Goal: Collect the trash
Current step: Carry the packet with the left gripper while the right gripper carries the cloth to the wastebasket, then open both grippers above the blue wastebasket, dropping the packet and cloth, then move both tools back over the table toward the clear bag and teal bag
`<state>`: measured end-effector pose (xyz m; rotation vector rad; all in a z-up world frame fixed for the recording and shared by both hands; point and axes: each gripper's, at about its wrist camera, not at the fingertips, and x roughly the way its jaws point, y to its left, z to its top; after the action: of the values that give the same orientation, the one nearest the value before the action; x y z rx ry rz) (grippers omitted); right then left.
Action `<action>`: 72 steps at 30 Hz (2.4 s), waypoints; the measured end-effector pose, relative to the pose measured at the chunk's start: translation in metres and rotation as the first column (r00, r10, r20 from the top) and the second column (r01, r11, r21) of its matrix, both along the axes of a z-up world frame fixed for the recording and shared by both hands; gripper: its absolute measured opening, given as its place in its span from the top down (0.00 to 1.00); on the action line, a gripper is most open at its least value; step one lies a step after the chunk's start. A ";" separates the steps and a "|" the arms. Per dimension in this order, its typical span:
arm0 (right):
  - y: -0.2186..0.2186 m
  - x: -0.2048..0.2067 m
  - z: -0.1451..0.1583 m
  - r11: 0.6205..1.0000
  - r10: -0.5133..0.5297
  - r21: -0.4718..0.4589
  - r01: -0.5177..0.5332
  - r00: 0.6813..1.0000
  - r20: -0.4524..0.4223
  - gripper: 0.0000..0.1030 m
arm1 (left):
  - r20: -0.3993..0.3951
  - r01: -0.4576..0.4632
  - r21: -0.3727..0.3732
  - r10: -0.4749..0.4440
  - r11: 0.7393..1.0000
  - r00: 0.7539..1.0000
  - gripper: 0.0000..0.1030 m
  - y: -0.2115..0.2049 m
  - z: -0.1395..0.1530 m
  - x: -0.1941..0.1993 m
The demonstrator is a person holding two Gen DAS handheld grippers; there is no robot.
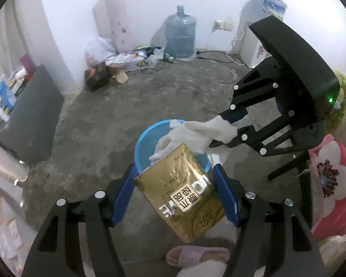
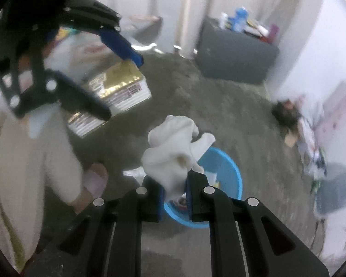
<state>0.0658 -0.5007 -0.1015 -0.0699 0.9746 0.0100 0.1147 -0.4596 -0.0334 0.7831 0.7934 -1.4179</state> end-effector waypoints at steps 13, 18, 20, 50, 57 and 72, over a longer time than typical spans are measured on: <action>-0.051 0.025 -0.084 0.968 -0.241 0.063 0.244 0.969 -0.042 0.53 | -0.064 -0.118 0.016 0.119 0.993 0.991 0.20 -0.069 -0.082 0.040; -0.056 0.012 -0.075 0.962 -0.264 0.070 0.265 0.964 -0.025 0.53 | -0.099 -0.162 -0.011 0.160 0.987 0.982 0.20 -0.064 -0.069 0.053; -0.053 0.004 -0.067 0.959 -0.274 0.071 0.273 0.962 -0.007 0.53 | -0.115 -0.178 -0.028 0.174 0.984 0.978 0.20 -0.058 -0.060 0.055; 0.139 0.019 0.088 0.970 0.235 -0.129 -0.208 0.940 0.248 0.49 | 0.082 -0.412 -0.313 0.456 0.856 0.886 0.20 0.270 0.106 0.039; 0.213 0.103 0.126 0.883 0.468 -0.179 -0.433 0.842 0.270 0.49 | 0.167 -0.444 -0.278 0.498 0.852 0.851 0.20 0.371 0.128 0.107; 0.327 0.287 0.116 0.682 0.727 -0.141 -0.718 0.642 0.244 0.49 | 0.247 -0.346 -0.086 0.356 0.934 0.901 0.20 0.434 0.084 0.279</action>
<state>0.3524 -0.1741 0.0145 -0.4850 0.5999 0.7218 0.3933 -0.0257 0.0502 0.7337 0.6611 -0.9808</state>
